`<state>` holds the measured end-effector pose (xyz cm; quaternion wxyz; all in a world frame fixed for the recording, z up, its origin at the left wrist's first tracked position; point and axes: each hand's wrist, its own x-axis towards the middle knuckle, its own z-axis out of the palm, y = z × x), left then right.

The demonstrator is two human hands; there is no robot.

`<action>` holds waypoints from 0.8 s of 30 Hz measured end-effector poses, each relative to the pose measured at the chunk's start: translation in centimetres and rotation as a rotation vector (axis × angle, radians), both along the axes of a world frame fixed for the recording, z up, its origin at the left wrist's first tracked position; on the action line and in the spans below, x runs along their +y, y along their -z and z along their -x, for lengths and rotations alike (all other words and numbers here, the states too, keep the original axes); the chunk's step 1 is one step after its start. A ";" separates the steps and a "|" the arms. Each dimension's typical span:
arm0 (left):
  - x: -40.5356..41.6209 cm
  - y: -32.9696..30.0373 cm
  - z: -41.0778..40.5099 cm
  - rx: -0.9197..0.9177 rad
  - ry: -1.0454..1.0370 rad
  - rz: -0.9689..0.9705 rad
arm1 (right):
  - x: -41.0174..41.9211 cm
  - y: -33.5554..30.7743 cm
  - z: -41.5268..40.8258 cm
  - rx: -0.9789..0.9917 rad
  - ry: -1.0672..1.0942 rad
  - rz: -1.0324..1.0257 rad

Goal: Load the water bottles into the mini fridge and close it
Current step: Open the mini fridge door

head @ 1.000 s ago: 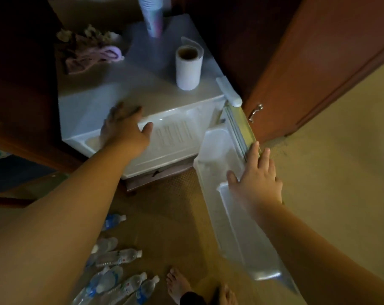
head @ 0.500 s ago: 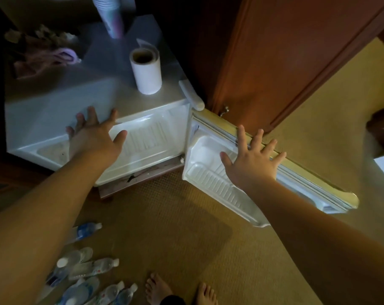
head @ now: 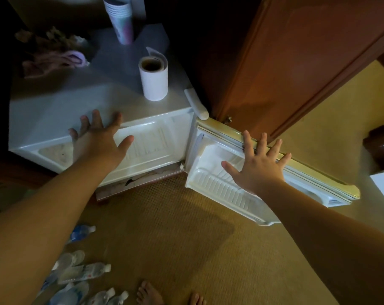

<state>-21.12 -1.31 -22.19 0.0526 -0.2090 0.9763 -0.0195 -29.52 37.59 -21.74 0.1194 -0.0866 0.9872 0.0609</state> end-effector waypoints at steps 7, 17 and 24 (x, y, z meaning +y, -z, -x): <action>-0.4 -0.5 -0.6 -0.037 0.016 -0.098 | -0.5 -0.3 -0.7 0.017 0.000 0.010; 1.1 -2.2 -14.1 0.210 -0.279 -0.340 | -10.4 3.0 -10.8 0.153 -0.419 0.305; 3.2 0.9 -30.3 0.140 -0.822 -0.555 | -20.7 7.4 -20.9 -0.141 -0.756 0.350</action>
